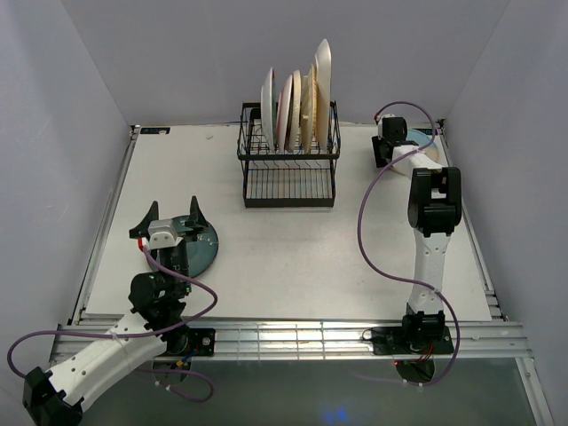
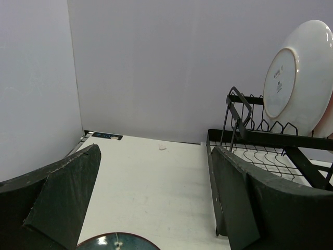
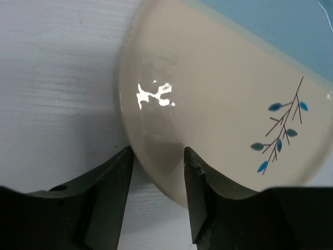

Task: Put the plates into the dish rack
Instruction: Move the plate to the center of the board.

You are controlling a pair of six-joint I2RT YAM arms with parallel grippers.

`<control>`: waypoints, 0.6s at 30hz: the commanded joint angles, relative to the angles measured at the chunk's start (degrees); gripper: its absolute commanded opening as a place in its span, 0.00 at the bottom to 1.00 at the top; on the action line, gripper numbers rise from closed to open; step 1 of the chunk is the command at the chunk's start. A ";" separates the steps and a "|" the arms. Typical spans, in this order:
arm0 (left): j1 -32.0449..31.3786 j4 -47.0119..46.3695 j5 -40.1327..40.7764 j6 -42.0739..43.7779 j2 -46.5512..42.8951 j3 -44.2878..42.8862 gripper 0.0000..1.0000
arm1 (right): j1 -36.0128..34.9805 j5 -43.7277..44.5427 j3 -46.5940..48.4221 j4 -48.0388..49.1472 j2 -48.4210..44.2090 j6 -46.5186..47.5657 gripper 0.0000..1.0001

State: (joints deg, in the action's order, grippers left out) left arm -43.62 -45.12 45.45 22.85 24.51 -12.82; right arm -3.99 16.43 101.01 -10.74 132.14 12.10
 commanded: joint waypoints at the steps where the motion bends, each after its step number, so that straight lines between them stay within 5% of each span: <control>1: 0.20 0.04 -0.36 -0.26 -0.17 -1.51 0.98 | 0.65 -2.80 5.32 -3.40 2.51 0.56 0.45; 18: 0.20 0.04 -0.45 -0.09 -0.78 -1.51 0.98 | 0.39 -10.54 3.41 -7.63 0.58 0.39 0.18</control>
State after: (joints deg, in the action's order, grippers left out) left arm -43.62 -45.06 45.45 22.85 24.16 -12.82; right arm -3.75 9.39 105.62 -14.13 134.30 14.06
